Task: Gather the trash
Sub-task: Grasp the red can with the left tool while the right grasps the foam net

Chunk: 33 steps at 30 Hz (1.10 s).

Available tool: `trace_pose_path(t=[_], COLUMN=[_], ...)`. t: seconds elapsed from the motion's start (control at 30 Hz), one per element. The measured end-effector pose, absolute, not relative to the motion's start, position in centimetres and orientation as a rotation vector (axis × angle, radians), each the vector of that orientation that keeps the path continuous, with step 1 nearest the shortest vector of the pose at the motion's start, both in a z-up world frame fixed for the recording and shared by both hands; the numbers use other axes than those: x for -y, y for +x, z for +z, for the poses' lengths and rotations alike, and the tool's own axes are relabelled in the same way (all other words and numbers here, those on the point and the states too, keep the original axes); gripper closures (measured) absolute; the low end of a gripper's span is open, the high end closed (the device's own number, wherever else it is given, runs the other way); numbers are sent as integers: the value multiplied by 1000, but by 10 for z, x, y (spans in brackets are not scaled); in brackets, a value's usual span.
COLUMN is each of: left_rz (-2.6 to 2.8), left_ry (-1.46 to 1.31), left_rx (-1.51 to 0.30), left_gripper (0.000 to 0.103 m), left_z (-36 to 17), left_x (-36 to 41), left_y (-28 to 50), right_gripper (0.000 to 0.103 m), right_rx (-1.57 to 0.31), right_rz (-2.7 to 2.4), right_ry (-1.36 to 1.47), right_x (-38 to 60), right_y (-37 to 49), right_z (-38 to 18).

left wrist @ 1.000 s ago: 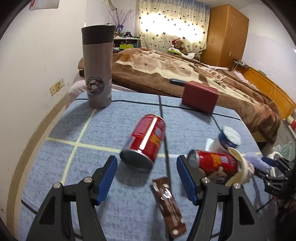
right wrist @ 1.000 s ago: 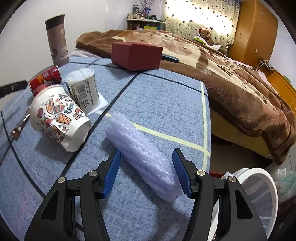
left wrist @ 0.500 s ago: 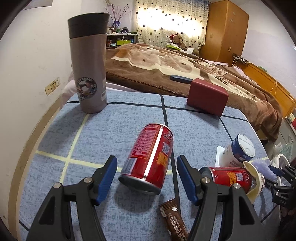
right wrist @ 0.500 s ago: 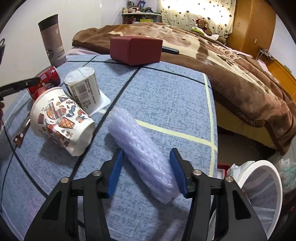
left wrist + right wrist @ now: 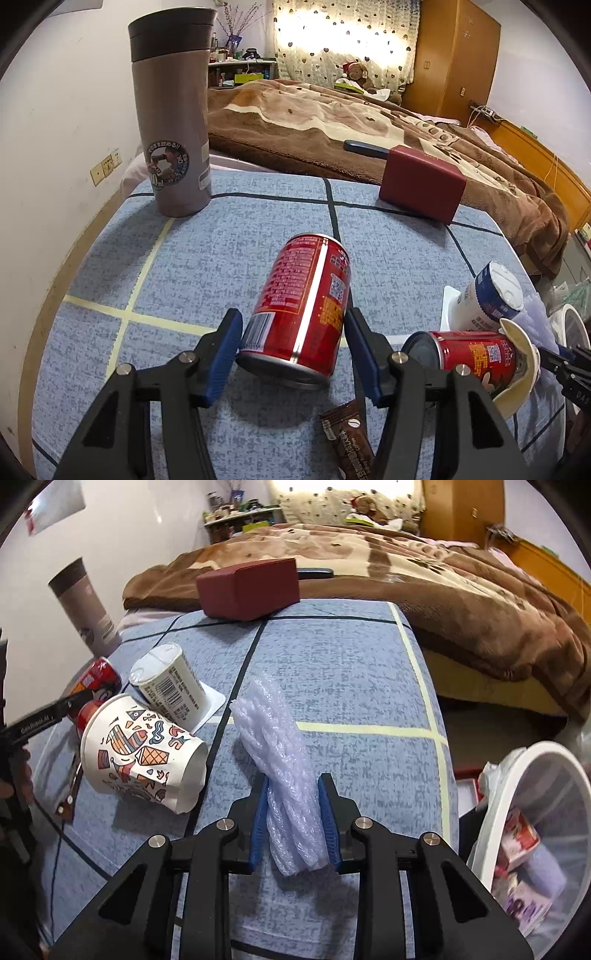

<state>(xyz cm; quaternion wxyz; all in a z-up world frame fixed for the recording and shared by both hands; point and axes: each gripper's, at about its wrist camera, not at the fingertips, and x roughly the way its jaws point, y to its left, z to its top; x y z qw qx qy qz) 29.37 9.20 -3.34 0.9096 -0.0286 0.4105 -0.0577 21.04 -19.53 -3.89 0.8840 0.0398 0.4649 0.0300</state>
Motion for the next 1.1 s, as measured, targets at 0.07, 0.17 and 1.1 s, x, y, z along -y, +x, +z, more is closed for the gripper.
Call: trace_pose_path(t=[0.07, 0.17, 1.1], left_rz=[-119, -127, -162], left_ry=[-42, -37, -53], left_rx=[-844, -845, -865], left_gripper=[44, 44, 39], left_z=[-33, -33, -28], left_x=[-92, -88, -60], left_y=[293, 288, 265], right_gripper=[76, 76, 76], right_rx=[-967, -947, -883], right_rz=[66, 68, 78], right_ry=[106, 122, 184], right_x=[196, 195, 199], right_y=[209, 207, 199], right_z=[-39, -37, -29])
